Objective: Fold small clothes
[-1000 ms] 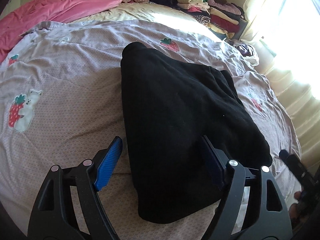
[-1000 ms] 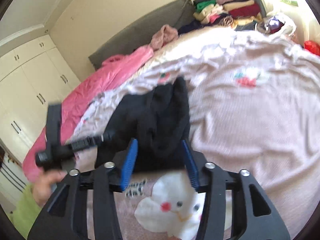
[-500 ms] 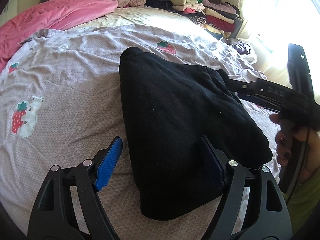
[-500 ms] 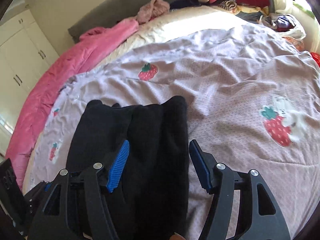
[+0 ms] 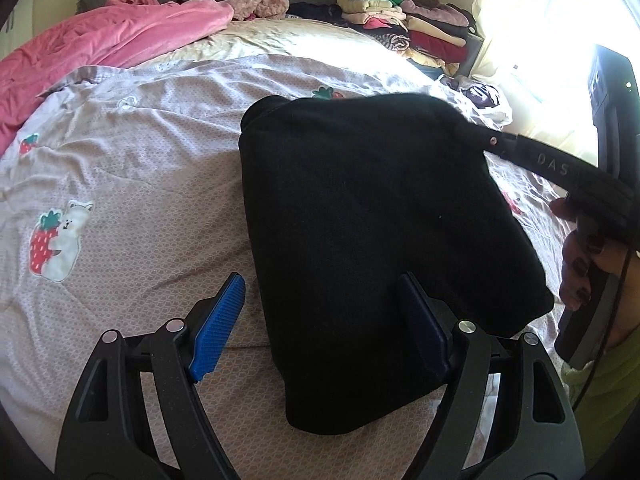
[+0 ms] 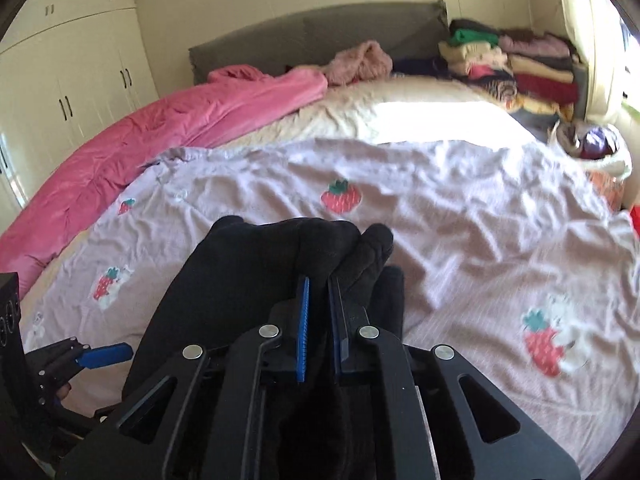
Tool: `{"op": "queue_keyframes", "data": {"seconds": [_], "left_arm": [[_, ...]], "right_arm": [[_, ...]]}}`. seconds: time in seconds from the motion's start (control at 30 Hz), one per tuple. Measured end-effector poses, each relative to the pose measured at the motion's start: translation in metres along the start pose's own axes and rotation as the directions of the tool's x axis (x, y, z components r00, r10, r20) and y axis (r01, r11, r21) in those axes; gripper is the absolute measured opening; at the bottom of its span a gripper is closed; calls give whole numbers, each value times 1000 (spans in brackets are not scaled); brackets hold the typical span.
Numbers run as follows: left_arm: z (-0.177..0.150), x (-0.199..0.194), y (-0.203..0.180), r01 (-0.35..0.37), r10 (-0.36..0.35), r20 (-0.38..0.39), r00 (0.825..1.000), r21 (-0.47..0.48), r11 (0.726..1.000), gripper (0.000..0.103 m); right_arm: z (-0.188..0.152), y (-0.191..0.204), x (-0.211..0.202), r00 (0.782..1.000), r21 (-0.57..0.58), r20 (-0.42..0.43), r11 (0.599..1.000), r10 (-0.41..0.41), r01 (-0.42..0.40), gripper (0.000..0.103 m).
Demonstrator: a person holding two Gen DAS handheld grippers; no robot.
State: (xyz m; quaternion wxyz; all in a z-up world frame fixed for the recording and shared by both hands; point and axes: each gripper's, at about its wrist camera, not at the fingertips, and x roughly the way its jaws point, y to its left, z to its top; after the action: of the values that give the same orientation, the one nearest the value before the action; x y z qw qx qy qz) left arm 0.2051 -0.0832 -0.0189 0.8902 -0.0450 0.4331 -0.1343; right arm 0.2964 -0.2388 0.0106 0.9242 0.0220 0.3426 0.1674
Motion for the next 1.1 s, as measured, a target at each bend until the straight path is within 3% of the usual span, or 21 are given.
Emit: {"op": "queue_keyframes", "data": {"seconds": [0.23, 0.33, 0.37, 0.47, 0.5, 0.57, 0.7, 0.9, 1.1], "left_arm": [[-5, 8, 2, 27, -27, -15, 1000, -14, 1000, 72], [-6, 8, 4, 31, -31, -15, 999, -17, 999, 72], [-6, 8, 4, 27, -27, -14, 1000, -14, 1000, 72], [-6, 7, 5, 24, -25, -14, 1000, -15, 1000, 72], [-6, 6, 5, 24, -24, -16, 1000, -14, 1000, 72], [-6, 5, 4, 20, -20, -14, 1000, -8, 1000, 72], [-7, 1, -1, 9, -9, -12, 1000, 17, 1000, 72], [-11, -3, -3, 11, -10, -18, 1000, 32, 999, 72], [-16, -4, -1, 27, -26, -32, 999, 37, 999, 72]], "right_arm": [[-25, -23, 42, 983, 8, -117, 989, -143, 145, 8], [-34, -35, 37, 989, 95, -115, 990, -94, 106, 10], [-33, -35, 30, 991, 106, -104, 990, -86, 97, 16], [-32, -29, -5, 998, 133, -32, 989, -56, 60, 24], [-33, -24, -18, 999, 134, -3, 990, -35, 35, 30], [-37, -9, -41, 999, 109, 36, 994, 10, -14, 33], [-51, 13, -58, 999, 59, 10, 997, 47, -47, 33], [-72, 24, -60, 999, 57, -28, 998, 36, -35, 33], [-90, 14, -46, 995, 84, -96, 996, -24, 32, 31]]}}
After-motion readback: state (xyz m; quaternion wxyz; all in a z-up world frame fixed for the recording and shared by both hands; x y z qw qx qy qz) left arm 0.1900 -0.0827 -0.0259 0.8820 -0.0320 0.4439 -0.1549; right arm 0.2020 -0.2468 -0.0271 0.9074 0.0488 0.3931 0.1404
